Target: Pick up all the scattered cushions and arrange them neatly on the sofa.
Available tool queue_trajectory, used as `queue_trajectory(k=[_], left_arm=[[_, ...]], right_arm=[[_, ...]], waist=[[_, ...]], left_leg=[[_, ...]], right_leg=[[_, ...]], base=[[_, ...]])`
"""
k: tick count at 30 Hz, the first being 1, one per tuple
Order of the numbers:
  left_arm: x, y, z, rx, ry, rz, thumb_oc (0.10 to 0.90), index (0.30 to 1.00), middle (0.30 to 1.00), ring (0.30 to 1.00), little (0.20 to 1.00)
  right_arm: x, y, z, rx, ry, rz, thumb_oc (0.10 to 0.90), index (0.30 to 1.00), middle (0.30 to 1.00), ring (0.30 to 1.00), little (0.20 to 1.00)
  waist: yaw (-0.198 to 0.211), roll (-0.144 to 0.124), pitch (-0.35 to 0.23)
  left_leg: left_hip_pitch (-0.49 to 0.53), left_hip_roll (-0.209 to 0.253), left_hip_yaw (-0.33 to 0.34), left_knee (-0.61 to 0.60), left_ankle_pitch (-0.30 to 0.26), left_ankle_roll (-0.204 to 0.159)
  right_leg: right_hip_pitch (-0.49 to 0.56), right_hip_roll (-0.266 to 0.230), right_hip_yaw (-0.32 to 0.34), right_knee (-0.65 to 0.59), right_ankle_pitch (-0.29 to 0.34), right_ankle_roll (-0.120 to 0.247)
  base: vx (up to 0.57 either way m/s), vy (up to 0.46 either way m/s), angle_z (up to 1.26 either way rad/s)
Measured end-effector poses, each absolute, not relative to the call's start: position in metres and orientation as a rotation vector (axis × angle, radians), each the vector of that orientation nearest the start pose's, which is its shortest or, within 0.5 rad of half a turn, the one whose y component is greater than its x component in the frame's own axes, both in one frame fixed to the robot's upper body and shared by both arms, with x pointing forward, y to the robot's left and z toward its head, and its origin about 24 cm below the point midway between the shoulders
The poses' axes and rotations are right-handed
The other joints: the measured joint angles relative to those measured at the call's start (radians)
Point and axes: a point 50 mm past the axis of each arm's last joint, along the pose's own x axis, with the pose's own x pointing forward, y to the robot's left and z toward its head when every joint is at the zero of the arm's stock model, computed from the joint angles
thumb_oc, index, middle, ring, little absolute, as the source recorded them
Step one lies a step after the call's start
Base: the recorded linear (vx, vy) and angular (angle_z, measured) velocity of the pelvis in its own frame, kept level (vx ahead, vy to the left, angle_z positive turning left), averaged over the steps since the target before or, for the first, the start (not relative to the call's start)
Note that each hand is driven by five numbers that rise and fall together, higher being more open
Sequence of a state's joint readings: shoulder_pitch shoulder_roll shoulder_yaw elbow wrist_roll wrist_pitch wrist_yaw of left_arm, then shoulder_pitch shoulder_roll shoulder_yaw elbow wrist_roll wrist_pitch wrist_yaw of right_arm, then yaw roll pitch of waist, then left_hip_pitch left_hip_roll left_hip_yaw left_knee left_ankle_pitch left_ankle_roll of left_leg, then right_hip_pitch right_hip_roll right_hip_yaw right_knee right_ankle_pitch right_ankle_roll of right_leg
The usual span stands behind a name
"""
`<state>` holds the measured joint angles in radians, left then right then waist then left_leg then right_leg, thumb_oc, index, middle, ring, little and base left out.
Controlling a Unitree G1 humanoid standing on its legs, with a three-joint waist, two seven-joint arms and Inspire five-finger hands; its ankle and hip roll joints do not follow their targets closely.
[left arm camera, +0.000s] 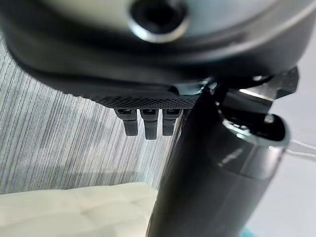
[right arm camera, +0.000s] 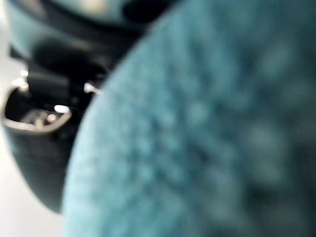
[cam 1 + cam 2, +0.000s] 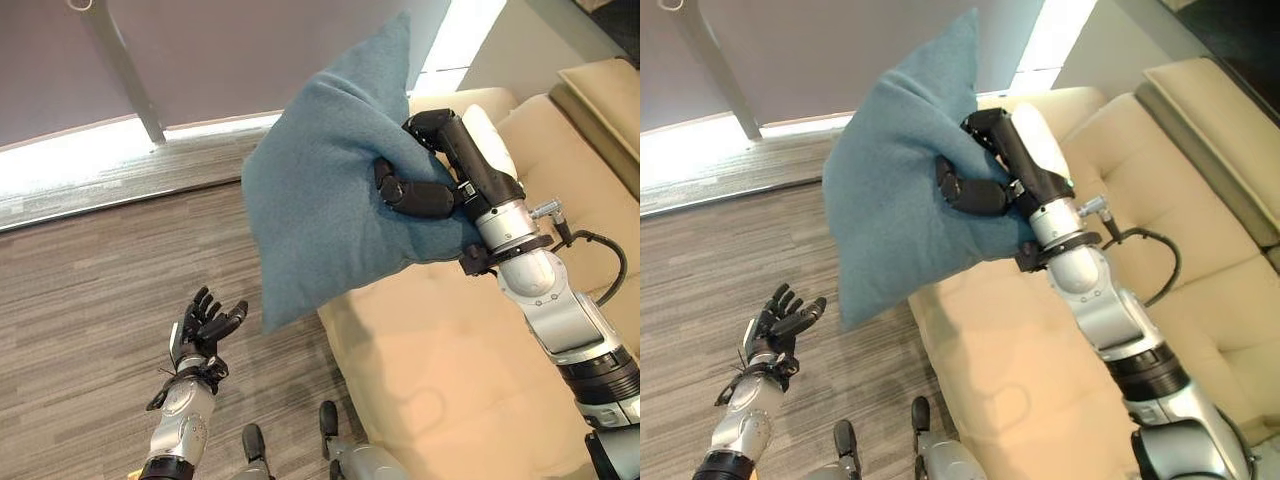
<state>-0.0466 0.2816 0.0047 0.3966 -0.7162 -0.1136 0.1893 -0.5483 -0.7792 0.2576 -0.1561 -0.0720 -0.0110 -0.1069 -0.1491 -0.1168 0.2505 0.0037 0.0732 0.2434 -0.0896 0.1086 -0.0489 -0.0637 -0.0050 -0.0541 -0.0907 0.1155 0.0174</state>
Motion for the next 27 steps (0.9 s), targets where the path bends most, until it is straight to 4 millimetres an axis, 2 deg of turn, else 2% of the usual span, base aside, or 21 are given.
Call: queue_trajectory(k=[4,7,12,18,21,27], left_arm=[[0.245,0.236,-0.018,-0.403,0.235,0.362,0.8,0.9,0.9,0.9,0.9],[0.247,0.235,-0.016,-0.414,0.227,0.347,0.8,0.9,0.9,0.9,0.9],[0.249,0.227,-0.015,-0.431,0.229,0.293,0.8,0.9,0.9,0.9,0.9],[0.25,0.218,-0.016,-0.521,0.23,0.27,0.8,0.9,0.9,0.9,0.9],[0.25,0.205,-0.02,-0.607,0.245,0.262,0.8,0.9,0.9,0.9,0.9],[0.249,0.193,-0.024,-0.643,0.268,0.234,0.8,0.9,0.9,0.9,0.9]], right_arm=[[0.298,-0.167,0.236,-0.849,-0.692,0.166,0.4,0.3,0.3,0.3,0.3],[0.297,-0.165,0.234,-0.847,-0.696,0.186,0.4,0.3,0.3,0.3,0.3],[0.298,-0.161,0.228,-0.847,-0.674,0.228,0.4,0.3,0.3,0.3,0.3],[0.297,-0.157,0.223,-0.843,-0.663,0.249,0.4,0.3,0.3,0.3,0.3],[0.297,-0.157,0.221,-0.84,-0.655,0.251,0.4,0.3,0.3,0.3,0.3],[0.297,-0.158,0.218,-0.838,-0.645,0.255,0.4,0.3,0.3,0.3,0.3]], waist=[[-0.027,0.012,-0.011],[-0.042,0.018,-0.02],[-0.062,0.044,-0.056],[-0.086,0.045,-0.088],[-0.084,0.047,-0.094],[-0.084,0.046,-0.094]], left_leg=[[0.014,0.015,0.028,0.0,-0.022,-0.014],[0.016,0.018,0.049,-0.001,-0.026,-0.008],[0.017,0.019,0.081,-0.003,-0.033,-0.01],[0.021,0.025,0.098,-0.004,-0.035,-0.012],[0.022,0.025,0.099,-0.003,-0.035,-0.012],[0.022,0.025,0.1,-0.003,-0.036,-0.012]], right_leg=[[-0.003,0.019,0.03,0.0,0.01,-0.008],[-0.009,0.023,0.042,0.0,0.015,-0.011],[-0.025,0.028,0.077,0.0,0.022,-0.001],[-0.027,0.036,0.091,0.0,0.027,-0.005],[-0.027,0.036,0.092,0.0,0.027,-0.005],[-0.028,0.036,0.092,0.0,0.028,-0.004]], base=[[0.02,0.033,-0.22],[0.03,0.04,-0.19],[0.02,0.027,-0.21],[0.02,0.02,-0.08],[0.0,0.0,0.0],[0.0,0.0,0.0]])
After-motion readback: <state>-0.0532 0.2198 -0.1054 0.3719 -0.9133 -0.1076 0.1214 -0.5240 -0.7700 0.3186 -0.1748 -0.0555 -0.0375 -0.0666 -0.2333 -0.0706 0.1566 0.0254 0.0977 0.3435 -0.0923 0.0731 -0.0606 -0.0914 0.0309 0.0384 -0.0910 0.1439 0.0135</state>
